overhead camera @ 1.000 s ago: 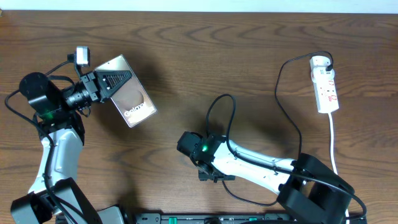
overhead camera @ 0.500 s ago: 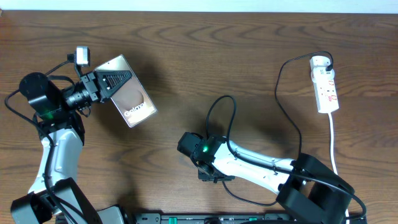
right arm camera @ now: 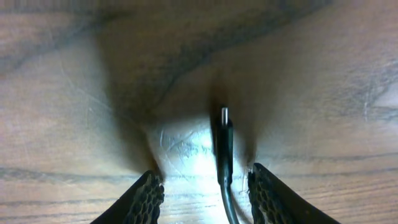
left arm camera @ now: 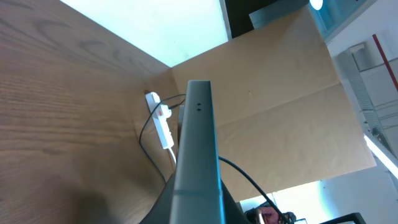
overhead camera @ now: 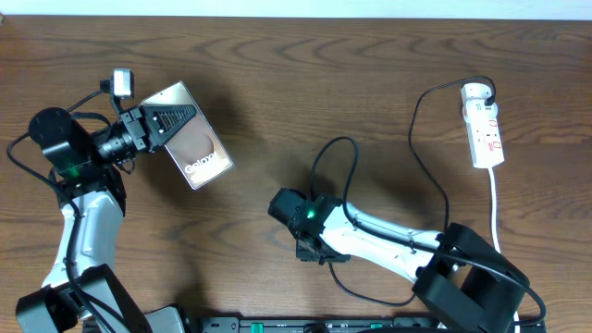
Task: Plug charger to phone and switch on socket
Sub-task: 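Lower the right gripper onto the black cable's USB-C plug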
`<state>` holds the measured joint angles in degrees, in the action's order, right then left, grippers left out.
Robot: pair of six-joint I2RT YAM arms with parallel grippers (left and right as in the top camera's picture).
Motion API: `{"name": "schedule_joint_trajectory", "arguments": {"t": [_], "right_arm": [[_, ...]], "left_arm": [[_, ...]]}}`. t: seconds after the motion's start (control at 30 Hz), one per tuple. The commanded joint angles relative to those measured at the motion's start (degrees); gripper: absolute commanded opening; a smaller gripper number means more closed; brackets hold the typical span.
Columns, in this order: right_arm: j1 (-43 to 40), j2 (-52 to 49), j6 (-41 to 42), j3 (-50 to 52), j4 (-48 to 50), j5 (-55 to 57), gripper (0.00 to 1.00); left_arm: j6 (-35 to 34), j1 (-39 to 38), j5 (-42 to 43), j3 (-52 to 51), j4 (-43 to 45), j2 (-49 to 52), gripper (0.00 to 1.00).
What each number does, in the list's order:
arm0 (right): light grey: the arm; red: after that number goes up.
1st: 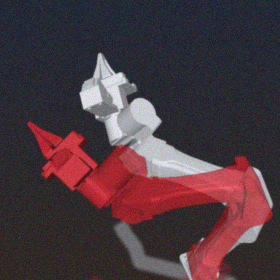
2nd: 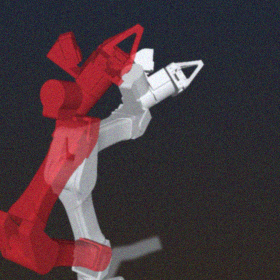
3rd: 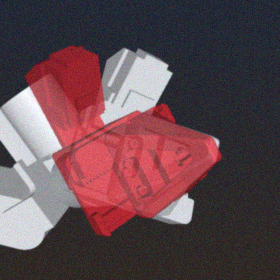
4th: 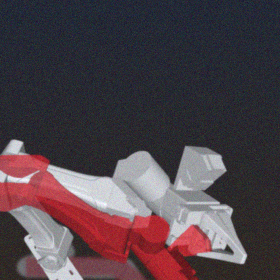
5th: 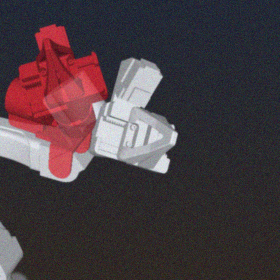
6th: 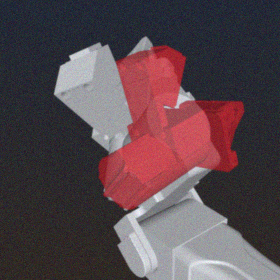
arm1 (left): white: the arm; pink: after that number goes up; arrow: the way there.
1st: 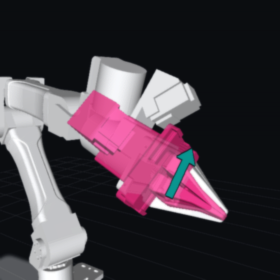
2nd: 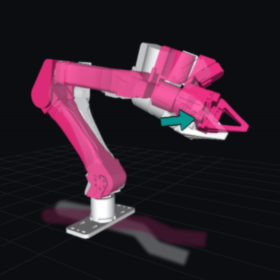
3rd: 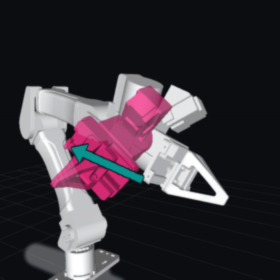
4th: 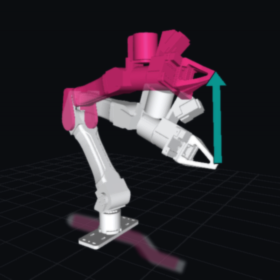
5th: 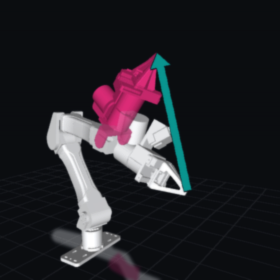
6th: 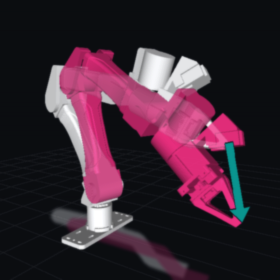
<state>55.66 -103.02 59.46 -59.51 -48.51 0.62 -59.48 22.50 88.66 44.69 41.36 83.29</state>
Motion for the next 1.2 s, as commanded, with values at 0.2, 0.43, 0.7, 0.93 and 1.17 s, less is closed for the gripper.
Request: {"name": "schedule_joint_trajectory", "arguments": {"t": [0.2,0.43,0.7,0.93,1.17], "right_arm": [[-0.8,-1.3,-1.3,0.5,0.6,-0.5,0.36],[-1.6,-1.4,-2.0,0.5,0.6,-1.2,0.29],[-2.0,-1.4,-2.6,0.5,1.2,-1.2,0.3],[-2.9,-2.0,-3.0,0.5,1.2,-2.3,0.3],[-2.9,-2.0,-3.4,0.5,1.4,-2.3,0.2]], "left_arm": [[1.2,0.3,1.4,1.0,0.5,-0.2,0.07],[1.2,0.3,1.4,1.0,0.5,-0.2,0.07],[1.3,0.3,1.4,0.9,0.5,-0.2,0.07],[1.4,0.3,1.4,0.6,0.5,-0.2,0.07],[1.4,0.3,1.4,0.5,0.5,-0.1,0.07]]}}
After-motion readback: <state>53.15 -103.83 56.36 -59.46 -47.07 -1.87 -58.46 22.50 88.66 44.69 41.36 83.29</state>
